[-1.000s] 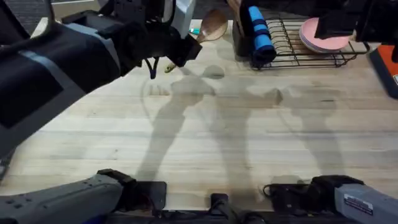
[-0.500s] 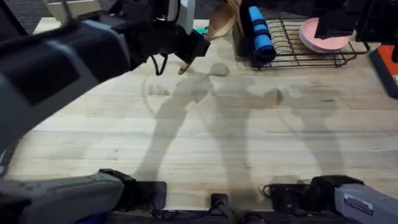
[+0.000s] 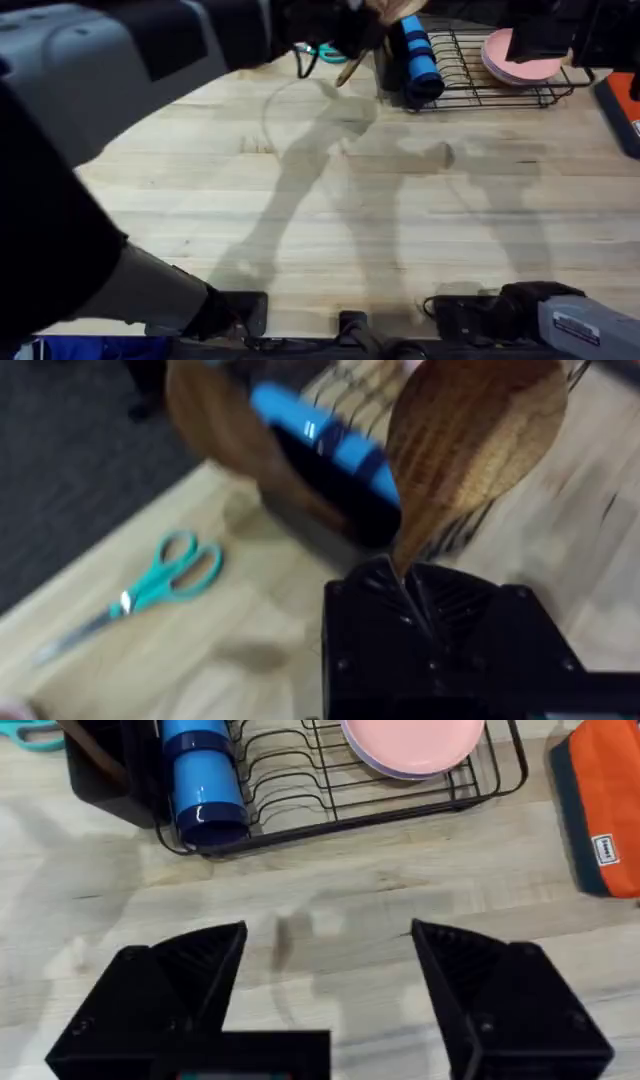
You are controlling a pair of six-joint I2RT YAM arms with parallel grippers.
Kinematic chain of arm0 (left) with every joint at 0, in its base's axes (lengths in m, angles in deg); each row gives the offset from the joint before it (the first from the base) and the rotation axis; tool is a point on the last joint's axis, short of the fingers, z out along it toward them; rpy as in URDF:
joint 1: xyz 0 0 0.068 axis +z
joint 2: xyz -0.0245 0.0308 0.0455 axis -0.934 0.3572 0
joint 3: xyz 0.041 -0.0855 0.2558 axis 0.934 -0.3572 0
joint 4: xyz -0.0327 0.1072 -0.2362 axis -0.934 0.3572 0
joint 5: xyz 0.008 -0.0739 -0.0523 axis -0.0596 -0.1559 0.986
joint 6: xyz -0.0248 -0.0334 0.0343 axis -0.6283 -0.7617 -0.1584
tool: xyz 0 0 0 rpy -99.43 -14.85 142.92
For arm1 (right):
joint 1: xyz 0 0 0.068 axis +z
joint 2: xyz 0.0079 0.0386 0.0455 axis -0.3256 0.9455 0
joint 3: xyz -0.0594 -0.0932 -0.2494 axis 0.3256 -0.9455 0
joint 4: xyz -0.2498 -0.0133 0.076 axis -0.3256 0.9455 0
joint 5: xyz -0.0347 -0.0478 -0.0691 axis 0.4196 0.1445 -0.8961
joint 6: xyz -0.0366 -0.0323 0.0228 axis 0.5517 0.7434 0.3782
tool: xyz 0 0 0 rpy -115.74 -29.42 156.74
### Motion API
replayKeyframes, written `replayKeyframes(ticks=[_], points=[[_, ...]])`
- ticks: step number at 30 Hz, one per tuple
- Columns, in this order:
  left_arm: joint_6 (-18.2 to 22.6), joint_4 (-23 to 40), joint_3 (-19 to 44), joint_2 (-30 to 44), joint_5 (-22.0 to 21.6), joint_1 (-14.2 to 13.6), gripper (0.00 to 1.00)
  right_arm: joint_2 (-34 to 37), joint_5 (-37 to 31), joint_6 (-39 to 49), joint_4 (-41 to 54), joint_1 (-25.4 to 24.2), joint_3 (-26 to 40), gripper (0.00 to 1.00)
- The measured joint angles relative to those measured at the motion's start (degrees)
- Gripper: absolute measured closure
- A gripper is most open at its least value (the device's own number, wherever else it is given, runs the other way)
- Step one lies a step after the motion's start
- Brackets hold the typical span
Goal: Pick up the spoon on the table one by one and put them onto the rack
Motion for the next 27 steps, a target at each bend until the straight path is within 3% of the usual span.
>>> replayKeyframes(ticks=[8, 20, 27], points=[[-7.0, -12.9, 0.4, 3.2, 0.0, -2.2, 0.959, 0.0, 0.0, 0.0, 0.0, 0.0, 0.0, 0.005], [-13.8, -27.0, 0.4, 3.9, 0.0, -2.4, 0.958, 0.0, 0.0, 0.0, 0.0, 0.0, 0.0, 0.006], [-17.1, -31.3, 0.6, 7.9, 0.1, -3.3, 0.958, 0.0, 0.0, 0.0, 0.0, 0.0, 0.0, 0.005]])
